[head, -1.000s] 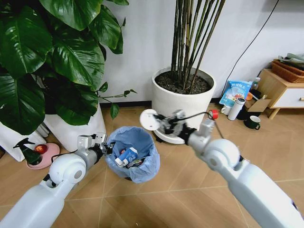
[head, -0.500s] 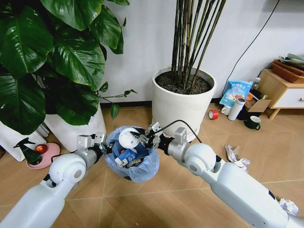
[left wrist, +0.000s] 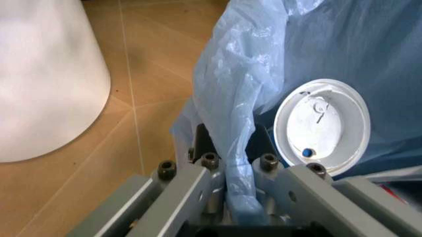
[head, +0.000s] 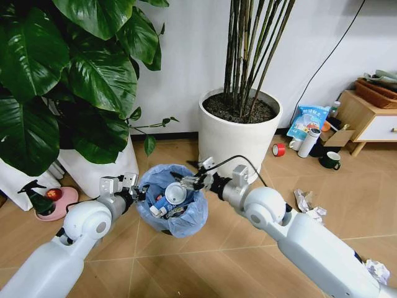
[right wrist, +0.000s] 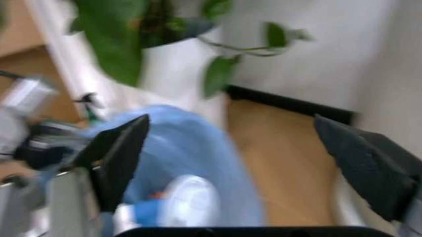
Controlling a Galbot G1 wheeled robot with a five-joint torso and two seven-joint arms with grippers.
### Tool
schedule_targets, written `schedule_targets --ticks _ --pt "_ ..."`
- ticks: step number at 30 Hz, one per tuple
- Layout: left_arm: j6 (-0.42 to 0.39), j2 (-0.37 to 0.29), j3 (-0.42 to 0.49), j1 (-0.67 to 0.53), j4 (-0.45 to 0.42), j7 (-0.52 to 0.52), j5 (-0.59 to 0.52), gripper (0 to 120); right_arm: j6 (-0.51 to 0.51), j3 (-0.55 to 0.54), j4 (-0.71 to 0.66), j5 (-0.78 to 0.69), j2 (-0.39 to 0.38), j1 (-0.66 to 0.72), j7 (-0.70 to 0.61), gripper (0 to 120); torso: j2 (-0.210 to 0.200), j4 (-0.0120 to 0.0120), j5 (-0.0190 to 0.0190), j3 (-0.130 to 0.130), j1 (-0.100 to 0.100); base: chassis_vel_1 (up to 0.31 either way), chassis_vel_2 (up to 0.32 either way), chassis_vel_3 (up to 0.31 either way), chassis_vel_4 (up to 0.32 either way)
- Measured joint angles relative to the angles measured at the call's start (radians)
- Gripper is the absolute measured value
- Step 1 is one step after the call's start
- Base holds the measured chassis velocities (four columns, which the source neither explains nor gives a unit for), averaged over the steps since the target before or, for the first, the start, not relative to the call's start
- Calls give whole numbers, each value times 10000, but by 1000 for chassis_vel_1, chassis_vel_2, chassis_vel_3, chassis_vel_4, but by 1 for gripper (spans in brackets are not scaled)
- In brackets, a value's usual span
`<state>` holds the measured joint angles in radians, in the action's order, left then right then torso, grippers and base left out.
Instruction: Pick up the trash bin and place the garbage on the floor into it.
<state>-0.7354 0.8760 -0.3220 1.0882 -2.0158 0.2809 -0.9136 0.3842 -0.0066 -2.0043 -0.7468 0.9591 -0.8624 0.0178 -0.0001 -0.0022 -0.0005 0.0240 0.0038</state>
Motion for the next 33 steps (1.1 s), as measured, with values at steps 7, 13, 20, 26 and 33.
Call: schedule_targets --ticks 7,13,20,26,33 --pt "0 51 -521 441 -196 -46 51 0 -400 1713 -634 1115 -438 -1683 -354 100 1 -3 -2 -1 -1 0 0 0 0" --pt "0 36 -785 621 -261 -75 89 0 -409 2931 -617 2068 -134 -3112 -585 100 2 2 1 0 0 0 0 0 0" --pt "0 209 -991 843 -388 -112 206 0 -665 4760 -1052 2818 662 -5166 -400 100 2 -3 -4 -2 -1 0 0 0 0" --pt "0 405 -1487 1395 -606 -293 351 0 -875 5976 -1487 3580 2066 -6390 -79 100 2 -2 -4 -1 -1 0 0 0 0" --pt "-1 409 -1794 1681 -768 -459 415 0 -977 6216 -1569 3892 2761 -6738 32 100 2 1 -5 -1 -1 0 0 0 0"
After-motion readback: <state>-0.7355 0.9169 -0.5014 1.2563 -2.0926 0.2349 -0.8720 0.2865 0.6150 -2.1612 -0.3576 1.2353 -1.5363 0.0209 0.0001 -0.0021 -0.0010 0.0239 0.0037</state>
